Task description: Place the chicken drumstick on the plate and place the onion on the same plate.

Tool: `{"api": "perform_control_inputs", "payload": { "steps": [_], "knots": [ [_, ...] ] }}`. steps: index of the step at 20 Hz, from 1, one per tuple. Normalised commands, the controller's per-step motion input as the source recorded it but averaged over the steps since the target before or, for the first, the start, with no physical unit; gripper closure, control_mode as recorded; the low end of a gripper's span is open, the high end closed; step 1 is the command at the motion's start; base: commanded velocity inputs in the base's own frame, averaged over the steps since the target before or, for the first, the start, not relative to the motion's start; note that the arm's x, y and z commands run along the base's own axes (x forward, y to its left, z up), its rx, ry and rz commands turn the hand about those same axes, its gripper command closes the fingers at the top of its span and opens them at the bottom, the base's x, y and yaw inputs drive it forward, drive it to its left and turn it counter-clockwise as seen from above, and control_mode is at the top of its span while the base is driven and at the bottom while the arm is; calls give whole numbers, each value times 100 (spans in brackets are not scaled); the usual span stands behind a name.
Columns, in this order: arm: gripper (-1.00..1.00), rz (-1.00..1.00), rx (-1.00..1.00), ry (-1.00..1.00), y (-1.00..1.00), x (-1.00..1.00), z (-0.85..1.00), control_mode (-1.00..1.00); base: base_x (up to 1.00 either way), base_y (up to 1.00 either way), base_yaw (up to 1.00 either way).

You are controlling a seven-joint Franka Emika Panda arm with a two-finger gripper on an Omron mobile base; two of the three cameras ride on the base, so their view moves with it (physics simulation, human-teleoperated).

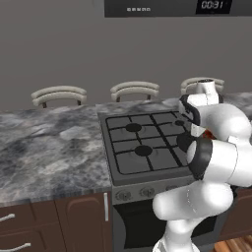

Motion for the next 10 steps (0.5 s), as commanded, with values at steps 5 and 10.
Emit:
{"api": "perform_control_inputs", "payload": {
  "steps": [5, 10],
  "knots": [
    [100, -18, 0, -15, 25, -21, 11, -100, 0, 0, 0],
    [100, -22, 0, -25, 48, 0, 19, -100, 0, 0, 0]
  ]
}}
